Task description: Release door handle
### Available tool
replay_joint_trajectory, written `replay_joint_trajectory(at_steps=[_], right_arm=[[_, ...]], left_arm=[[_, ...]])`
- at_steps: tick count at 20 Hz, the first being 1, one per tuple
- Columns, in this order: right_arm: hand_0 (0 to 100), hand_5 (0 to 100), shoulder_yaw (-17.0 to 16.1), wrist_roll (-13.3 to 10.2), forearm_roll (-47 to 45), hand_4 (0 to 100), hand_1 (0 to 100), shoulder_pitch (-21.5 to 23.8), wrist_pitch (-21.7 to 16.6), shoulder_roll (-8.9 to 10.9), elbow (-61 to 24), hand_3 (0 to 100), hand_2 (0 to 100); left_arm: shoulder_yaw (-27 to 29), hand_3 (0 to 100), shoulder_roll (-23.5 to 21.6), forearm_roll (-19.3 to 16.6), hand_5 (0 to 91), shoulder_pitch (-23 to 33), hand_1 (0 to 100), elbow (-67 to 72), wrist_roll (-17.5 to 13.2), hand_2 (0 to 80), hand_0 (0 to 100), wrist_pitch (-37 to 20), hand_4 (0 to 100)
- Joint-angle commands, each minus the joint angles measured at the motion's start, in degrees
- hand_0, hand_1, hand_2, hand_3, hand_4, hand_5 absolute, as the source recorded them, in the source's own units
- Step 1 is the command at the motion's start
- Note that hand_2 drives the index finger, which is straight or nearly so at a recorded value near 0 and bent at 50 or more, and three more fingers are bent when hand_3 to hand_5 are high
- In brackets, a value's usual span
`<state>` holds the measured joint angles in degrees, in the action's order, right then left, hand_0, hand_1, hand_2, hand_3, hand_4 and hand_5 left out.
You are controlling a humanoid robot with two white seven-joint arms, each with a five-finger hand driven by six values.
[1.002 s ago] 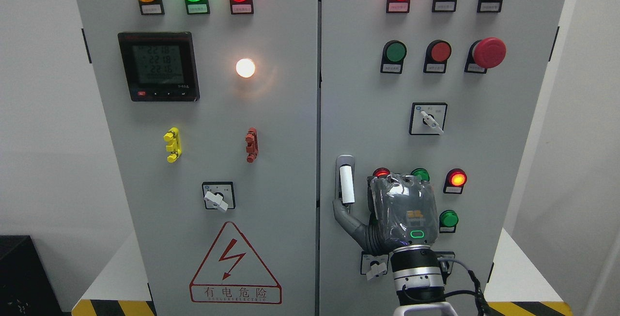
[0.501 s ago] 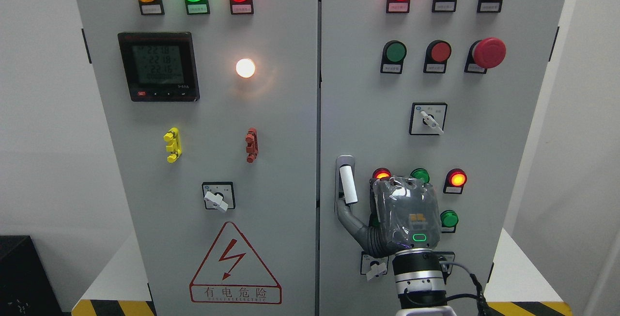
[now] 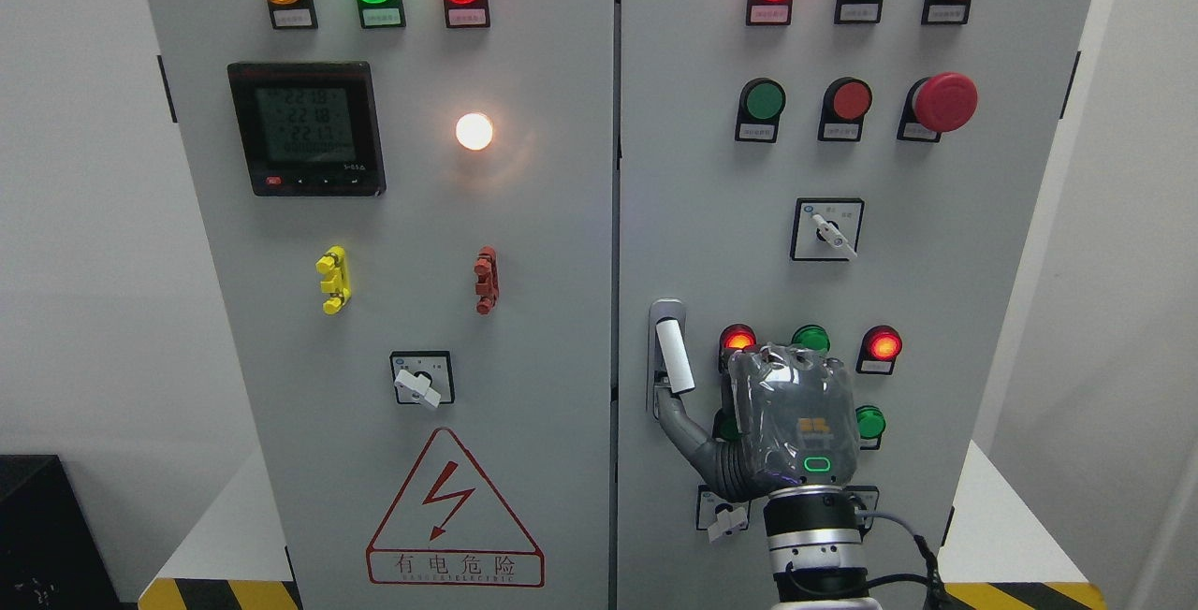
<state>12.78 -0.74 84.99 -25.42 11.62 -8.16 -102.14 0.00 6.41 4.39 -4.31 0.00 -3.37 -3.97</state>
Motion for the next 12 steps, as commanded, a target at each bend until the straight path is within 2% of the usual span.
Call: replay_joint_trajectory(at_steps=[1, 12], right_arm=[[32, 95, -0.1, 0.0, -0.1, 100, 33, 0.4, 0.1, -0.01, -0.9, 100, 90], [33, 95, -0.2, 0.0, -0.1, 100, 32, 0.3, 0.1, -0.01, -0.9, 100, 90]], left_arm=[[-1.2, 9, 0.0, 0.0, 0.0, 0.0, 0, -1.1, 0.0, 2.3, 0, 0.0, 1], [-1.2, 9, 0.0, 0.0, 0.0, 0.0, 0, -1.1, 0.0, 2.5, 0, 0.0, 1]])
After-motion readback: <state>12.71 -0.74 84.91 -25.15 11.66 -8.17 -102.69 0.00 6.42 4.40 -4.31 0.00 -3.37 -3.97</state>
